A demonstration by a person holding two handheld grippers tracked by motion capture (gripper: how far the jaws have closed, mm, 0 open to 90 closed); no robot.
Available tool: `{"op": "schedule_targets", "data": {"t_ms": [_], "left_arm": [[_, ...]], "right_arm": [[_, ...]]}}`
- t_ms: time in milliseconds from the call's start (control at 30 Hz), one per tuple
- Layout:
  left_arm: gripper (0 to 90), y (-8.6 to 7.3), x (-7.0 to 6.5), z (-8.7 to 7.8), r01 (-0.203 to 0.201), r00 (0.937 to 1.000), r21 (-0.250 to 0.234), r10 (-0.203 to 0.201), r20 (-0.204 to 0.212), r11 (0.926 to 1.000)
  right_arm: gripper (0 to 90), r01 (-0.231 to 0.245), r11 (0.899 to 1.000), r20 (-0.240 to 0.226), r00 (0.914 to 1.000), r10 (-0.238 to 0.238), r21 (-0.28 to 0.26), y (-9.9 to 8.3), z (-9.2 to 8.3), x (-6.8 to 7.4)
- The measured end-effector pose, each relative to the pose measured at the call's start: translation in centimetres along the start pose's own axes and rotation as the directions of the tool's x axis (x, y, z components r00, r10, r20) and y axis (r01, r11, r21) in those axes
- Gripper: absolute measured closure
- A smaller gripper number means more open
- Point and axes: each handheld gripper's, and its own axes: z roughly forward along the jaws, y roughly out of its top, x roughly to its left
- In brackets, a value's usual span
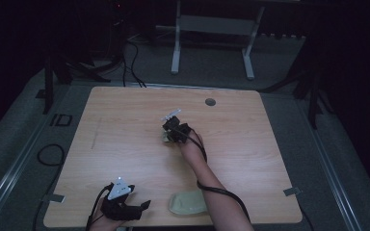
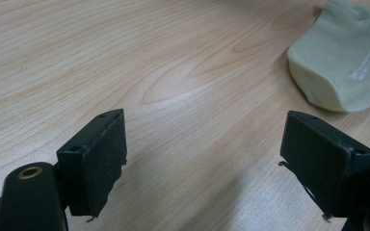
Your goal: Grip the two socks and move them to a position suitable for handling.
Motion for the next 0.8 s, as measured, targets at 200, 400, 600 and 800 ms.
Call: {"op": "schedule_targets", "data": {"t_ms": [200,400,600,800], "left_arm": [[16.7,0.2,0.0,0.1,0.005,1.0,0.0,-0.005,-0.008,1.0],[16.7,0.3,-0.2,0.3,-0.002,1.0,0.013,0.003,-0.009,0.9999],[16.7,0.4,-0.5,0.6,0.001,1.0,0.017,-0.001,0.001,0.9998],[16.7,0.5,-0.7,0.7,0.0,1.0,0.019,-0.001,0.008,0.9998]], "right_arm": [[79.6,-0.003,0.999,-0.003,1.0,0.003,-0.039,-1.2,-3.3,-0.8],[79.6,-0.008,0.998,-0.004,1.0,0.008,-0.065,-3.4,-6.2,-1.1],[79.6,-0.02,0.997,-0.01,0.9998,0.019,-0.08,-6.1,-8.4,-1.5],[79.4,-0.016,0.997,-0.017,0.9998,0.014,-0.078,-8.7,-10.2,-1.4]]}}
